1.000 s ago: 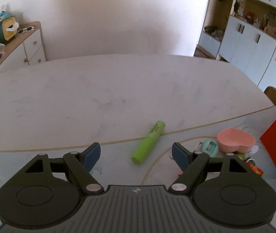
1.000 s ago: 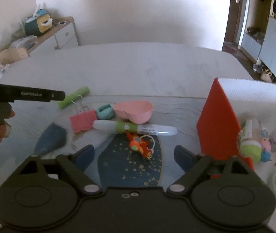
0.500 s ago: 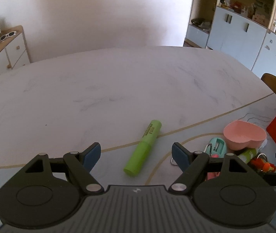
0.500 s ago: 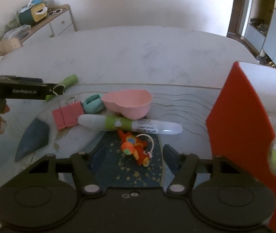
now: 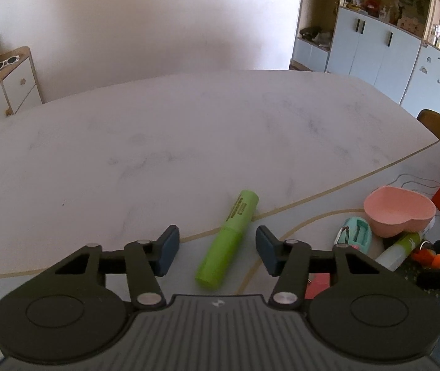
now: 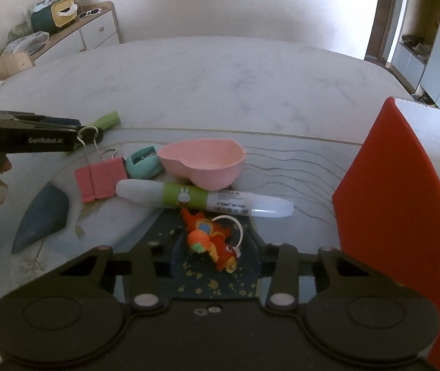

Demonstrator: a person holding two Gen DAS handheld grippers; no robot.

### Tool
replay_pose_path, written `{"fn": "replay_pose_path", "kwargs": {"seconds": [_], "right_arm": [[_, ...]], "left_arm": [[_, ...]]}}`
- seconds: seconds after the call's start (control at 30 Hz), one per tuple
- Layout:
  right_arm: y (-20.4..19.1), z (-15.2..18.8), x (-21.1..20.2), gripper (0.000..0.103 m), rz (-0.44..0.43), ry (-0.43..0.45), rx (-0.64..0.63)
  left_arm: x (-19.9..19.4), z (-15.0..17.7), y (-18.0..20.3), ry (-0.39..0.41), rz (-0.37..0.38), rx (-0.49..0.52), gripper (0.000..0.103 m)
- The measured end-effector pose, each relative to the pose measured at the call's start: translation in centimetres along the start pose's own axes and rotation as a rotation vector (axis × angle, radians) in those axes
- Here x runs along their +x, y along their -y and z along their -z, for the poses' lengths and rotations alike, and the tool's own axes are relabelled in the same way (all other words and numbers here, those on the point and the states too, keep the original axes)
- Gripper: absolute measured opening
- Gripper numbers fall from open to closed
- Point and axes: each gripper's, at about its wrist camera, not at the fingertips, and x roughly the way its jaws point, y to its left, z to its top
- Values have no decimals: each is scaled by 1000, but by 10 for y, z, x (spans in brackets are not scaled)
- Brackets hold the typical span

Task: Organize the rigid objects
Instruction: 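Grasp the green highlighter with the left tool while the right tool grasps the orange toy figure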

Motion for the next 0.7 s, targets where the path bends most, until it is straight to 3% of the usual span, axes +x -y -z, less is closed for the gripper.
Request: {"fn": "replay_pose_path", "kwargs": {"seconds": [0.2, 0.33, 0.7], "right_arm": [[-3, 2, 1, 30, 4, 9, 5], [-1, 4, 1, 28, 6, 13, 2], [-2, 9, -16, 22, -5, 40, 11]], "left_arm": [[1, 2, 0, 14, -8, 14, 31], [2, 2, 0, 17, -13, 10, 18], [-8, 2, 2, 7, -19, -35, 16]]}}
